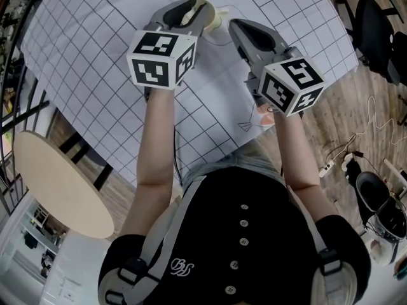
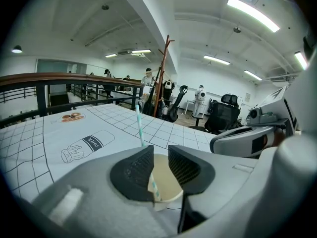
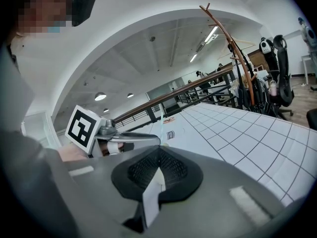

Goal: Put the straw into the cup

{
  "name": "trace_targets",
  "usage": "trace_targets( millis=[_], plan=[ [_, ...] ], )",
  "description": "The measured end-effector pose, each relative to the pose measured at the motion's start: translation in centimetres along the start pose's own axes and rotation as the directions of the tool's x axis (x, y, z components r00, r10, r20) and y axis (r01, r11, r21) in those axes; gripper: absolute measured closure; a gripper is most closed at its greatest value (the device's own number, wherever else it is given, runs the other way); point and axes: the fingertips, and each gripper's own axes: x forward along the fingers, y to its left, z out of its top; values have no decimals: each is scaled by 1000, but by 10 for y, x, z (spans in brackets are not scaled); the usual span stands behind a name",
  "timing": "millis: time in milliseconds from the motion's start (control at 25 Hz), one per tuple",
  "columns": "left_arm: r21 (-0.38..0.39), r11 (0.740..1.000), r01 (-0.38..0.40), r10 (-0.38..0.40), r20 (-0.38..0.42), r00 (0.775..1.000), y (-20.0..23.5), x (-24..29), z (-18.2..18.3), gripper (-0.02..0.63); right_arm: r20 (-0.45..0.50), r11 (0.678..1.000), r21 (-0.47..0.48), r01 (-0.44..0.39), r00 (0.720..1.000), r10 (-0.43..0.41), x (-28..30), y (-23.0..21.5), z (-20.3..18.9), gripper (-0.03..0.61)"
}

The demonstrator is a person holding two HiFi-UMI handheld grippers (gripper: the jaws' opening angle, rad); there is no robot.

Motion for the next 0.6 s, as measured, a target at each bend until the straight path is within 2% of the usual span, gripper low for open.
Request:
trace_targets(
  millis=[280,600],
  plan=[
    [-32,999,10,-8,60,998,-12,-24,7,520,-1,999,-33,3,1000,-3,-12,14,8,578],
    [-39,997,59,-55,95,994,-44,-65,5,534,14,997,-77,-28,999,29,-36,44,18,578]
  ],
)
